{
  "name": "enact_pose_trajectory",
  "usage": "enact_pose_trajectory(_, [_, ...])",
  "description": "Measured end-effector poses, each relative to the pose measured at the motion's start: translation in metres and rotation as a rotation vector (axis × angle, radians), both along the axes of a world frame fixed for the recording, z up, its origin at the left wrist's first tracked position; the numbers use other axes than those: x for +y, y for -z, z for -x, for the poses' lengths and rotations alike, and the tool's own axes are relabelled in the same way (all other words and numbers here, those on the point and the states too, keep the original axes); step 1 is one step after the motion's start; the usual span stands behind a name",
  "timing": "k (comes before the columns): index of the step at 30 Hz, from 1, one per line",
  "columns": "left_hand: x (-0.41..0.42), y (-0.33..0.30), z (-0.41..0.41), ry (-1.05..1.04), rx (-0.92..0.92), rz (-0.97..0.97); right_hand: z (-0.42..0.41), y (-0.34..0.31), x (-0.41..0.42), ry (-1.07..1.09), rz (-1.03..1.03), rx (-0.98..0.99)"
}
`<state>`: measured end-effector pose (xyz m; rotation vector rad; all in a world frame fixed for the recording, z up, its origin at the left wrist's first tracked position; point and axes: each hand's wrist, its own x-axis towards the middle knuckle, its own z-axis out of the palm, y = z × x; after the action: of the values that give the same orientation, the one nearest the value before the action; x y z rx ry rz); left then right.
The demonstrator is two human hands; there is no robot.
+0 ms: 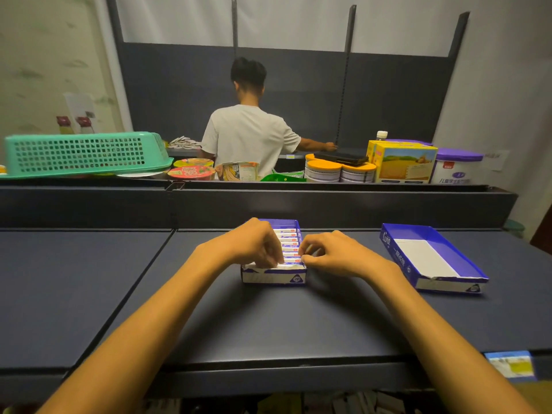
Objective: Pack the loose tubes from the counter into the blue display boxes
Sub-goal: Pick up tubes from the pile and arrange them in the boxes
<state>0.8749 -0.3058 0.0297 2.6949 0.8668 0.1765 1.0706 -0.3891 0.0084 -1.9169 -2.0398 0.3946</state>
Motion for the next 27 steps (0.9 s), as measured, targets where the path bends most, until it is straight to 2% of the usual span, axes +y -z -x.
enact_pose_trajectory(3, [0.001,-0.009,0.014,-0.076,-0.143,0.006,0.0,-0.004,-0.003,0.017,-0.071,-0.026])
enact_pose_trajectory(7, [-0.002,-0.002,0.035,-0.258,-0.249,-0.146,0.008,-0.009,-0.004,0.048,-0.175,-0.083])
enact_pose_trajectory(14, [-0.01,0.017,0.081,-0.42,-0.081,-0.347,0.048,-0.006,0.001,-0.015,-0.239,-0.125])
enact_pose_trajectory(22, [-0.025,0.026,0.162,-0.503,-0.011,-0.361,0.122,-0.005,0.003,-0.079,-0.269,-0.147])
enact_pose_trajectory(27, [-0.039,0.032,0.262,-0.576,0.015,-0.343,0.217,-0.002,0.016,-0.189,-0.299,-0.186])
